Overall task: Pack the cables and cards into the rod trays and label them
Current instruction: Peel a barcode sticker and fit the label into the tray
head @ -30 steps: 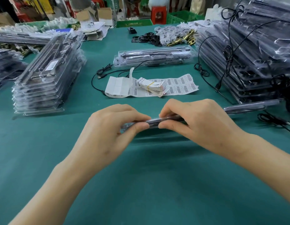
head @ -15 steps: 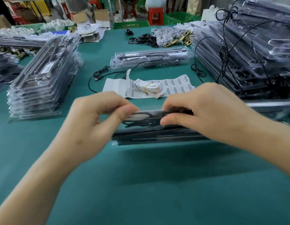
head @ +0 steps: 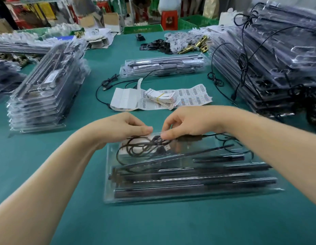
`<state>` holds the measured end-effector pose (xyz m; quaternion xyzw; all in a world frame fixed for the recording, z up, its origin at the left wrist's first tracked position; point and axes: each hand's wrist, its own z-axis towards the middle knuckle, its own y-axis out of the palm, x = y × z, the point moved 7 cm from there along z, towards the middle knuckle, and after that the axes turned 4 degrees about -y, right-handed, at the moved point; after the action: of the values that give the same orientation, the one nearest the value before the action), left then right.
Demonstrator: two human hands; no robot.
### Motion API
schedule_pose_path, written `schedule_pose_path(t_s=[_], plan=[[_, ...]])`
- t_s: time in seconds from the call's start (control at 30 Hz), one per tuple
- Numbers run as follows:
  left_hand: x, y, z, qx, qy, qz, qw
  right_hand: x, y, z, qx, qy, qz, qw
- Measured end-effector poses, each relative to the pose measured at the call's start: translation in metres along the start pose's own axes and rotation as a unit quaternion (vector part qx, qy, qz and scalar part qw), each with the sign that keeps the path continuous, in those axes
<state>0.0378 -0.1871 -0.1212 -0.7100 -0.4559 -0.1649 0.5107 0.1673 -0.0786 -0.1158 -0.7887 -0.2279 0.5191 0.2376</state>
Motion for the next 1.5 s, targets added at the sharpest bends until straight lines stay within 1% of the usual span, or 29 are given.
schedule_pose_path(t_s=[0.07,0.13,0.23,0.33,0.43,0.5,0.57,0.63,0.77,0.93,1.03,1.13,1.2,1.27,1.3,1.33,1.4,1.43,1.47,1.5], plan=[[-0.013,-0.008,0.006,0.011,-0.018,0.023,1.000,0.011,-0.009,0.002,0.070,-0.006,-0.063,0.996],[-0.026,-0.018,0.010,0.039,-0.038,0.036,0.998,0.022,-0.016,-0.001,0.127,0.001,-0.099,0.987],[-0.038,-0.027,0.017,0.082,-0.052,0.052,0.994,0.034,-0.010,-0.001,0.172,0.008,-0.093,0.981],[-0.042,-0.026,0.022,0.114,-0.053,0.074,0.989,0.037,-0.001,0.007,0.206,0.009,-0.123,0.971],[-0.041,-0.025,0.021,0.147,-0.051,0.094,0.983,0.042,0.000,0.007,0.250,0.006,-0.086,0.964],[-0.033,-0.025,0.016,0.191,-0.021,0.119,0.974,0.043,0.003,0.005,0.271,-0.006,-0.090,0.958],[-0.016,-0.017,0.008,0.234,0.039,0.130,0.963,0.041,0.006,0.003,0.291,-0.025,-0.119,0.949],[0.002,0.001,0.001,0.241,0.100,0.156,0.953,0.038,0.007,0.001,0.307,-0.034,-0.133,0.942],[0.011,0.027,-0.010,0.273,0.141,0.235,0.922,0.038,0.010,-0.003,0.323,-0.039,-0.159,0.932],[0.006,0.034,-0.022,0.316,0.158,0.247,0.903,0.038,0.011,-0.005,0.322,-0.030,-0.142,0.936],[0.004,0.034,-0.020,0.317,0.148,0.237,0.906,0.034,0.011,-0.006,0.325,-0.039,-0.158,0.932],[0.005,0.031,-0.017,0.312,0.141,0.241,0.908,0.035,0.012,-0.008,0.334,-0.041,-0.145,0.930],[0.007,0.025,-0.010,0.283,0.120,0.251,0.918,0.035,0.012,-0.006,0.328,-0.033,-0.148,0.932],[0.008,0.013,0.006,0.254,0.081,0.253,0.930,0.035,0.011,-0.005,0.320,-0.026,-0.147,0.935],[0.011,0.004,0.015,0.267,0.064,0.239,0.931,0.036,0.011,-0.005,0.317,-0.023,-0.148,0.936],[0.017,-0.011,0.021,0.319,0.057,0.218,0.921,0.036,0.010,-0.006,0.315,-0.021,-0.150,0.937],[0.030,-0.042,0.030,0.458,0.065,0.173,0.869,0.035,0.011,-0.006,0.312,-0.018,-0.150,0.938],[0.033,-0.053,0.037,0.494,0.057,0.164,0.852,0.035,0.011,-0.006,0.311,-0.017,-0.148,0.939],[0.034,-0.060,0.049,0.489,0.033,0.168,0.855,0.035,0.011,-0.006,0.311,-0.016,-0.145,0.939],[0.030,-0.064,0.064,0.460,-0.007,0.186,0.868,0.036,0.011,-0.006,0.310,-0.013,-0.140,0.940]])
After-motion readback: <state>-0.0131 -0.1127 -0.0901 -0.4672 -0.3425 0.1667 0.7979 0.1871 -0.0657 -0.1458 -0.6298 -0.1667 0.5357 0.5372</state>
